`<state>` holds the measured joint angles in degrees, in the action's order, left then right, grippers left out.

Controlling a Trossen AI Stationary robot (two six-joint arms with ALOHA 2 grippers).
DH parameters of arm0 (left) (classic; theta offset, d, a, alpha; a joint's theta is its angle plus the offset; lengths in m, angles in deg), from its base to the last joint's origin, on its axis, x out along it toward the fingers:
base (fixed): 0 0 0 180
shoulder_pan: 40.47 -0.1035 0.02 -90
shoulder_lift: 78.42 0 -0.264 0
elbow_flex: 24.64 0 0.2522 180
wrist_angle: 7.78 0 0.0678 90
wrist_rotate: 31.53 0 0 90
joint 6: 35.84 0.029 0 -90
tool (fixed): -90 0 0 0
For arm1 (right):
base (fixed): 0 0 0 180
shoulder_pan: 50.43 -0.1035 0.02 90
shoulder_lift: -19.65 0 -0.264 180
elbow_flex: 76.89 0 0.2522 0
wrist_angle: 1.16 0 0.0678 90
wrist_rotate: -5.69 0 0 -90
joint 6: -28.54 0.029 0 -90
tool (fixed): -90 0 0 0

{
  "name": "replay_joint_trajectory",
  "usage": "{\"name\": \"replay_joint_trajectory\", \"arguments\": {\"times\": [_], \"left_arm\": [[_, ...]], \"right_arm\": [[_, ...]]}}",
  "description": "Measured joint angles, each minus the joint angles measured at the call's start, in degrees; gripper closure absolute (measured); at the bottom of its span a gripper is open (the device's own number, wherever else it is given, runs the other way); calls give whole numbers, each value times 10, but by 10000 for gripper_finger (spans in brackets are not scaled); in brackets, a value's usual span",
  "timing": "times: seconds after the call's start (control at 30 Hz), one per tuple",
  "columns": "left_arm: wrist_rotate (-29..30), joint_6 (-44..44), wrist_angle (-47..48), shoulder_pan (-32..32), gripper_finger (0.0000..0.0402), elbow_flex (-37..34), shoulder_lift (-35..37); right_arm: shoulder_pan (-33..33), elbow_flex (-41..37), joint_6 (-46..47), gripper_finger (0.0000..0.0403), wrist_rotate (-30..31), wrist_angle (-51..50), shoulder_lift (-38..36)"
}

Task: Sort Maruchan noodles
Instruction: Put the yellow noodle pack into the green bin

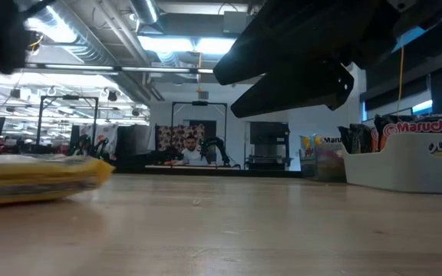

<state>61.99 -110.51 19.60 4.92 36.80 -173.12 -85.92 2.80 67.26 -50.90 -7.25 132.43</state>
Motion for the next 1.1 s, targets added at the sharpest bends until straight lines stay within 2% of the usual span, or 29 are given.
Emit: {"name": "replay_joint_trajectory", "arguments": {"times": [0.17,0.4,0.5,0.6,0.77,0.93,1.0,1.1], "left_arm": [[77,74,-58,-44,179,0,-31],[171,179,-104,-133,179,0,-38],[179,219,-122,-162,179,11,-24],[156,254,-93,-166,179,31,6],[169,227,34,-121,179,43,84],[264,107,182,-28,179,43,117],[305,65,208,13,179,36,112],[340,40,185,53,179,14,88]], "right_arm": [[3,0,0,166,0,0,0],[3,0,0,166,0,0,0],[4,0,1,166,0,0,0],[7,0,1,166,-1,1,0],[23,0,4,166,-35,28,0],[73,0,26,166,-120,67,0],[96,0,35,166,-149,74,0],[127,0,18,166,-196,96,0]]}}
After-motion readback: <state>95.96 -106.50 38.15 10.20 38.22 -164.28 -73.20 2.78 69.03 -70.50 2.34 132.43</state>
